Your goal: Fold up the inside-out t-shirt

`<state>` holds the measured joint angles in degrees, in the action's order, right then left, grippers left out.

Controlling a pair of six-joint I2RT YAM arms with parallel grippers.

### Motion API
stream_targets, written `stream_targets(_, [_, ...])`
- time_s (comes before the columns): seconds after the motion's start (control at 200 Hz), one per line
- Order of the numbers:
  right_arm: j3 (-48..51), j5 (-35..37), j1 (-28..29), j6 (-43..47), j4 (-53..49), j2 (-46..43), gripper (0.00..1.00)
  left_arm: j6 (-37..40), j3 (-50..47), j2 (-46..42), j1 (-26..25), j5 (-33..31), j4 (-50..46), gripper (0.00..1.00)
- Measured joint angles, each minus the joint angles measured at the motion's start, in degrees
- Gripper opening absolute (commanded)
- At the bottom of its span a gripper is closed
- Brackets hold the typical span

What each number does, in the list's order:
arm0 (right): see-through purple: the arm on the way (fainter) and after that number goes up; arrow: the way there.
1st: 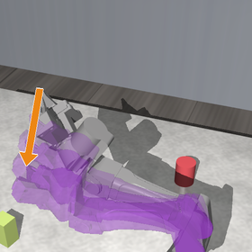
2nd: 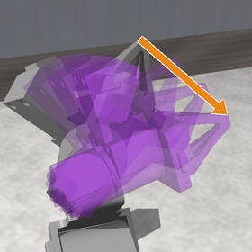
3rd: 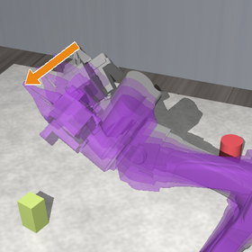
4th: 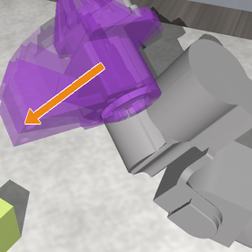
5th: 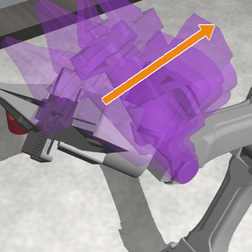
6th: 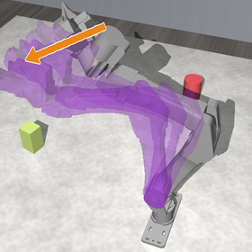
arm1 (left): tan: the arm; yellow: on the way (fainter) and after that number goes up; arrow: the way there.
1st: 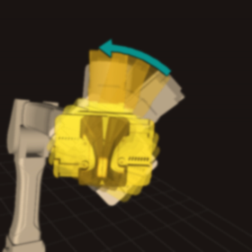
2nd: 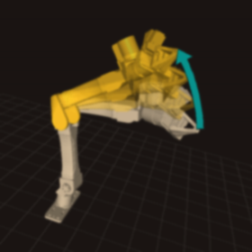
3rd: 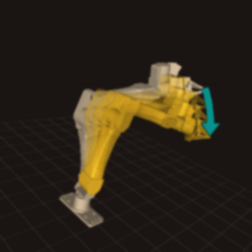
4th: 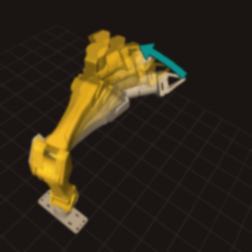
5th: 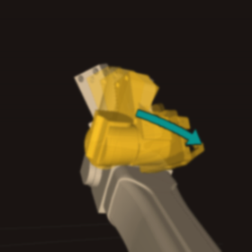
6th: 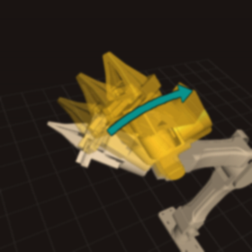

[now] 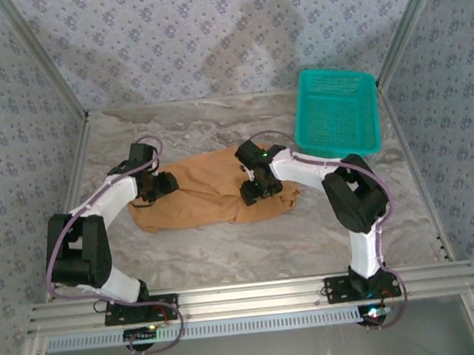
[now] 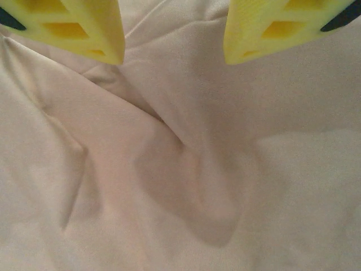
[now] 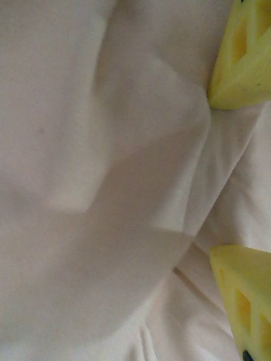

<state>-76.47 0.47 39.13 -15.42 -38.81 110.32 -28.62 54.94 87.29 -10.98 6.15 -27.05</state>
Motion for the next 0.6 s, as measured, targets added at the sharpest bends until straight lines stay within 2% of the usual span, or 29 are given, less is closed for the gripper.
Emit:
stream_targets(0.125, [-2.2,2.7,-0.2,1.0,-0.5,1.6,0.11,0.0,0.0,-2.7,0.0,0.1,0.3,0.48])
stream_targets(0.19, [-3.9,4.0,-0.3,1.4,-1.3,1.6,0.00,0.0,0.0,-4.0,-0.3,0.1,0.3,0.48])
stream_targets(0.42, [-7.4,6.4,-0.3,1.5,-3.5,-0.7,0.00,1.5,0.0,-4.9,-4.9,0.3,1.5,0.48])
stream_targets(0.6, [-7.3,4.0,-1.8,1.0,-3.8,-7.0,0.00,9.8,-0.7,-4.8,-13.5,2.5,9.9,0.60])
